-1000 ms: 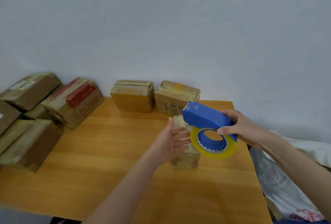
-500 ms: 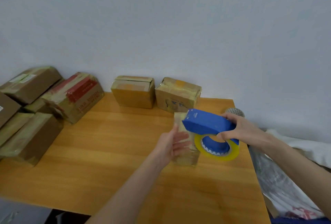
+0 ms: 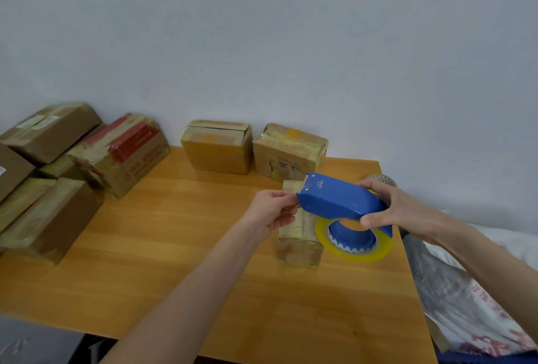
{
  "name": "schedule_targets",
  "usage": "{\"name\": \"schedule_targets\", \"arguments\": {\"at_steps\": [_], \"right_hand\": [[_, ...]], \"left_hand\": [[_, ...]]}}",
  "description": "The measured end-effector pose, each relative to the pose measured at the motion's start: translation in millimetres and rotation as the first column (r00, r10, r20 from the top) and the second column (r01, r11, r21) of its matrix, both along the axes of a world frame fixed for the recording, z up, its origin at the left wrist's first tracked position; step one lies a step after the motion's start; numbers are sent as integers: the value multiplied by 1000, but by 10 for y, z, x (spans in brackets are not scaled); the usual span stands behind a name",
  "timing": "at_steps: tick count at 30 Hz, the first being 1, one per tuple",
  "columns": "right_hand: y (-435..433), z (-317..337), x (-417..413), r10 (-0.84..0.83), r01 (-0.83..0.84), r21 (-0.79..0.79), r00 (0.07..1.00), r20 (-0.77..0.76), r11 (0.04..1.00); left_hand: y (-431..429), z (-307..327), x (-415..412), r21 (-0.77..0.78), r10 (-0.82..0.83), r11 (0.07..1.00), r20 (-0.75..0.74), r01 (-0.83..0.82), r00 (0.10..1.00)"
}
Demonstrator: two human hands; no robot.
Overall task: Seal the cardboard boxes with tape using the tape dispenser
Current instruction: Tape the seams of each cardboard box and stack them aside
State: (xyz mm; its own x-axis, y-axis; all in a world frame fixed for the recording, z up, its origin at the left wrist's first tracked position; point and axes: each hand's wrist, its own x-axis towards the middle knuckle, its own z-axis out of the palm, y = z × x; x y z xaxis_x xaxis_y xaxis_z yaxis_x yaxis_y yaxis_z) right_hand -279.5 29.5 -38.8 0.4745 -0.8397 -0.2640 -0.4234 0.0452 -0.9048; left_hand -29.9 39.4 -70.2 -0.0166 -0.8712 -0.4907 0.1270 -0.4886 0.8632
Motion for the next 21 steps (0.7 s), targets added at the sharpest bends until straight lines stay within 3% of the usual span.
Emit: {"name": "schedule_targets", "arguments": {"at_steps": [4, 8, 10, 14, 17, 21], "right_hand": [[25, 65, 51, 48, -76, -119, 973, -224, 990], [0, 91, 93, 34, -198, -272, 860, -509, 942], [-10, 60, 100, 33, -199, -279, 863, -505, 939], [12, 17, 107, 71, -157, -223, 934, -350, 962], [25, 20, 154, 47, -181, -282, 905, -423, 942], [6, 24, 123, 35, -213, -336, 885, -464, 918]], "left_hand": [[6, -4, -40, -8, 22, 1000, 74, -21, 997], [12, 25, -22, -23, 31, 999, 46, -30, 998], [20, 52, 5, -37, 15, 999, 85, -12, 996], [31, 73, 82, -84, -17, 996, 222, 37, 975], [49, 53, 64, -83, -8, 996, 272, 31, 962], [74, 20, 61, -41, -11, 999, 221, 21, 975]]}}
